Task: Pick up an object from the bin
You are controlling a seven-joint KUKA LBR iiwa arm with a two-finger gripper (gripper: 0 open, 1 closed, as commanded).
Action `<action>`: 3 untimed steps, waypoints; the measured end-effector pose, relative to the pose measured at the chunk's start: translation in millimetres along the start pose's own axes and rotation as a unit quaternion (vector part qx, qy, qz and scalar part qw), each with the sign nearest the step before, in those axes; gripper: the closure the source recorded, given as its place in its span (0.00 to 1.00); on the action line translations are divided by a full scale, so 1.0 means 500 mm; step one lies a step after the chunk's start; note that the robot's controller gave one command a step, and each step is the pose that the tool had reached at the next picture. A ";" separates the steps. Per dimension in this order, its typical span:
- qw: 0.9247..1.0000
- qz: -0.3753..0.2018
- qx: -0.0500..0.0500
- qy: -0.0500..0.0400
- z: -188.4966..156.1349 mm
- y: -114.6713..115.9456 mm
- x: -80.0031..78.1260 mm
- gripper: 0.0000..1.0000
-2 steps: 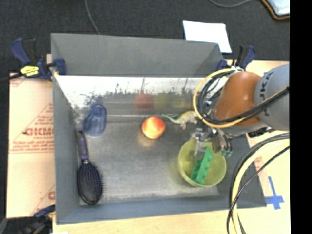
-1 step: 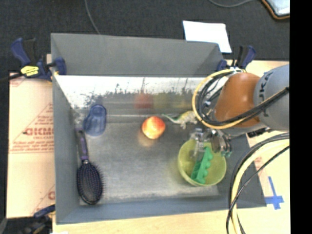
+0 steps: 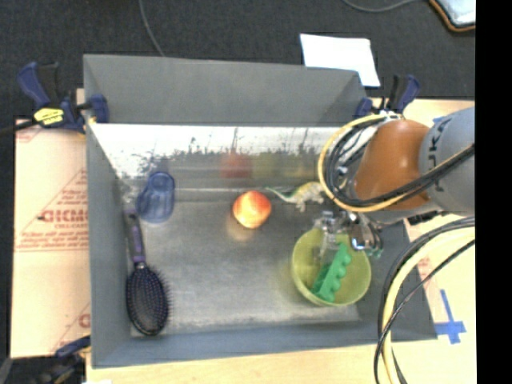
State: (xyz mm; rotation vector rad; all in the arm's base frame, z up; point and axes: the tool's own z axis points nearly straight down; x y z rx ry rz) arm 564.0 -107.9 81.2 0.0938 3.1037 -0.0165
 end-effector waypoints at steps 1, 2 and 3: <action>1.000 0.011 -0.001 -0.001 -0.002 -0.005 -0.007 1.00; 1.000 0.007 0.001 -0.007 0.004 0.011 0.001 1.00; 1.000 0.016 0.000 -0.006 0.008 0.008 -0.004 1.00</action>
Offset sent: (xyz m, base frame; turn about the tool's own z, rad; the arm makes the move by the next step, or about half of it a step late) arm -0.0037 0.0077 -0.0063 0.0168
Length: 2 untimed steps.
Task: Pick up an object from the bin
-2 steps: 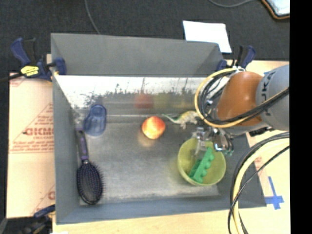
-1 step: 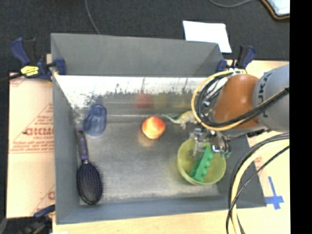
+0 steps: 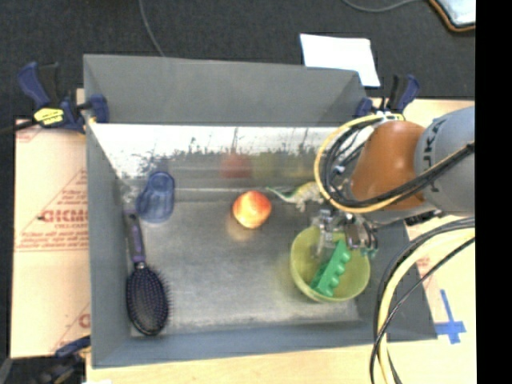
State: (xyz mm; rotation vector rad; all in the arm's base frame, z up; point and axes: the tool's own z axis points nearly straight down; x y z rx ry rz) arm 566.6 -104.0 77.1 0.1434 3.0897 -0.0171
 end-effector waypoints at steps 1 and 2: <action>1.000 -0.006 0.001 -0.004 0.002 -0.004 -0.009 1.00; 1.000 0.004 0.000 -0.006 0.002 -0.018 -0.003 1.00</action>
Offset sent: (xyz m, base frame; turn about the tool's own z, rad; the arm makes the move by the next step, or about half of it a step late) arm -0.0029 -0.0089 -0.0046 0.0088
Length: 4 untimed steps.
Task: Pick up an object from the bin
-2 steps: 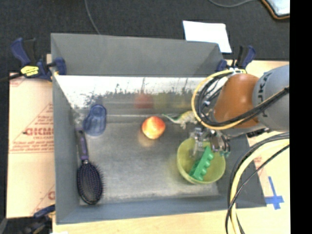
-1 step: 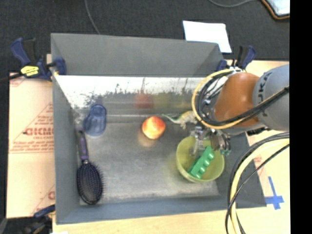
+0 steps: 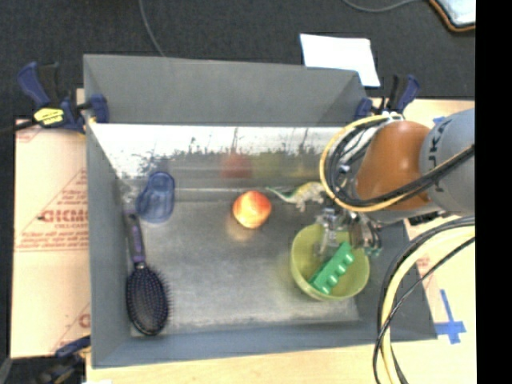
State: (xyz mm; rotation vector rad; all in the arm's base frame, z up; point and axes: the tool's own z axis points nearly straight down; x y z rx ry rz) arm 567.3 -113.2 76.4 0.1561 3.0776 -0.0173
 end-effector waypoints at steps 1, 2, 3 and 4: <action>1.000 -0.001 0.000 -0.001 0.008 0.005 -0.020 1.00; 1.000 0.001 0.000 -0.002 0.006 0.004 -0.017 1.00; 1.000 -0.017 0.001 0.001 -0.010 0.001 -0.044 1.00; 0.983 -0.182 0.001 -0.003 -0.129 -0.060 -0.074 1.00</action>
Offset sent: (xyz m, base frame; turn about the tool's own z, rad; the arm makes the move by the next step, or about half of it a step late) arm 0.0022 0.0012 -0.0044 0.0161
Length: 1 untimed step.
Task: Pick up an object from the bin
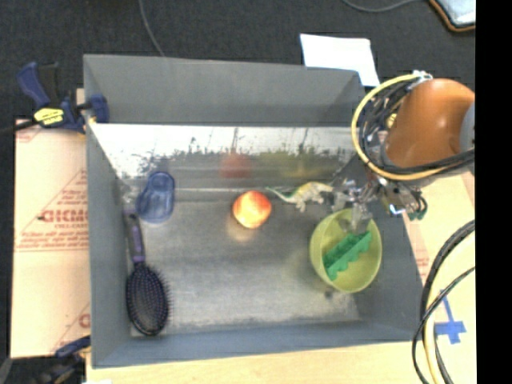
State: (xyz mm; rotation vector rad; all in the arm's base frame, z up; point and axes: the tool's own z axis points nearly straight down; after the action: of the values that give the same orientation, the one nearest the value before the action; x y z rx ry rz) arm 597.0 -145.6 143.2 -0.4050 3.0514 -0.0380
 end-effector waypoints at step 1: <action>0.992 0.124 -0.001 -0.001 0.133 0.065 0.005 1.00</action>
Offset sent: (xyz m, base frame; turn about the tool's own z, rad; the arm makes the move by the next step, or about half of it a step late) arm -0.0016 0.0061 -0.0391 0.0404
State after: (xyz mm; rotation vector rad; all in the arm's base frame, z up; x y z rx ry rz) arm 590.3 -115.9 75.5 -0.0221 3.0738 -0.0222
